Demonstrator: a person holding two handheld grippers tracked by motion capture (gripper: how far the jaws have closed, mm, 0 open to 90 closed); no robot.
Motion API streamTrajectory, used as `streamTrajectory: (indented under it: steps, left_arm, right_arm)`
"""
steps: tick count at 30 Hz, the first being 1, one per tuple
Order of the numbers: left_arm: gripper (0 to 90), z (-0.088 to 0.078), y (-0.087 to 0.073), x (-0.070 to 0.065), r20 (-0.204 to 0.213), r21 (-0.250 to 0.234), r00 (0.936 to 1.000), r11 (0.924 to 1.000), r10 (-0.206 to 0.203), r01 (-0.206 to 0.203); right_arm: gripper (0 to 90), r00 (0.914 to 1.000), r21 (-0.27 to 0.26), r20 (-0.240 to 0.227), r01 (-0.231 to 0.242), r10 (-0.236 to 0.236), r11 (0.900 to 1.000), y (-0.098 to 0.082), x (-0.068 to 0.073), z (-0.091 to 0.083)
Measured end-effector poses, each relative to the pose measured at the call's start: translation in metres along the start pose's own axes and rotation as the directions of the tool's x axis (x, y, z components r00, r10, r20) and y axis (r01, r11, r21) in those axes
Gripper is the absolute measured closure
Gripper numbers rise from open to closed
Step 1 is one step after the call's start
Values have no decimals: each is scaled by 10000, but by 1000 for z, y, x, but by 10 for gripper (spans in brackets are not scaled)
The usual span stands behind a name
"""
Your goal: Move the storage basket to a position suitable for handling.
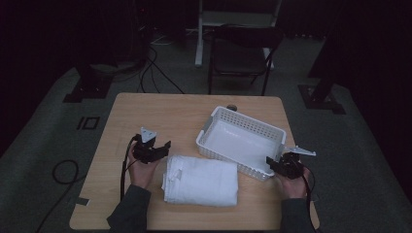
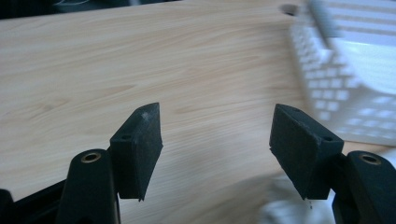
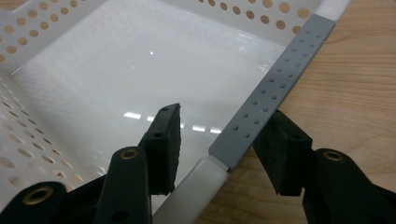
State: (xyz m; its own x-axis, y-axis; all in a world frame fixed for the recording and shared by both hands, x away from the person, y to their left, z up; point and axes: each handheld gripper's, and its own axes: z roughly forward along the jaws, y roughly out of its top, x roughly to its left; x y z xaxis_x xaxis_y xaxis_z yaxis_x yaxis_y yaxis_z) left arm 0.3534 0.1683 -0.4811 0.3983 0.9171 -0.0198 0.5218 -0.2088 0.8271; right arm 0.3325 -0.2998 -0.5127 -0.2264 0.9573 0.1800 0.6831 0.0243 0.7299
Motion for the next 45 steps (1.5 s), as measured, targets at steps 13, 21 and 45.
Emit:
streamTrajectory:
  steps: [13, 21, 45]
  left_arm:
    - [382, 15, 6, -41, 773, 516, 9890, 9901, 1262, -1303]
    - [382, 26, 7, -45, 1167, 690, 9864, 9899, 1155, -1240]
    - [407, 40, 18, -43, 1451, 773, 9880, 9949, 532, -649]
  right_arm:
    - [543, 9999, 119, -172, 25, -23, 9999, 11, 1, 10]
    - [573, 9998, 179, -178, 96, -93, 9998, 21, 3, 20]
    - [552, 9714, 374, 1346, 1921, -1955, 9807, 29, 39, 15]
